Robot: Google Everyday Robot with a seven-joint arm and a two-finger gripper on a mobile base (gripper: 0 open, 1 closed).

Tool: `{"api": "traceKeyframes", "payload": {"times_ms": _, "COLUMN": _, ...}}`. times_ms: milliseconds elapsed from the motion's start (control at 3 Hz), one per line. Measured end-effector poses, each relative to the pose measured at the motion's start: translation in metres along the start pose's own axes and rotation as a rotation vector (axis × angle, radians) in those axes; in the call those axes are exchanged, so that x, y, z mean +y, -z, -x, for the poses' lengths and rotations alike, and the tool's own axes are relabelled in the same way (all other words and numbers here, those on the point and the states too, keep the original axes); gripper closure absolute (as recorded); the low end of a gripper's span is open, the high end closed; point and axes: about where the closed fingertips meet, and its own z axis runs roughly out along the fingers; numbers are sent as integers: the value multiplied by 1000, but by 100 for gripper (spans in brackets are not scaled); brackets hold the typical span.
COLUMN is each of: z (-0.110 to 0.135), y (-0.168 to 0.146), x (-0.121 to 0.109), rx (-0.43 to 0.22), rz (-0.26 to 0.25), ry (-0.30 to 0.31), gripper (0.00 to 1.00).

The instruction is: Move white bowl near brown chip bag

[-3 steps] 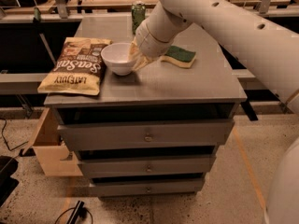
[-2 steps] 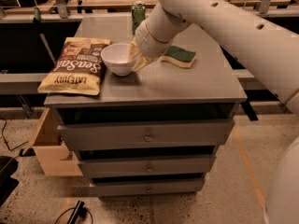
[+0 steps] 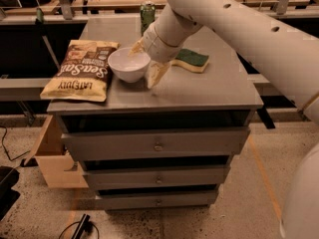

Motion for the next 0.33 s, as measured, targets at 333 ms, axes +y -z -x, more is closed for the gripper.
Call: {"api": "traceKeyframes", "payload": {"times_ms": 333, "z": 1, "y": -1, "x": 0, "rx": -2, "rz": 2, "ry": 1, "gripper": 0}}
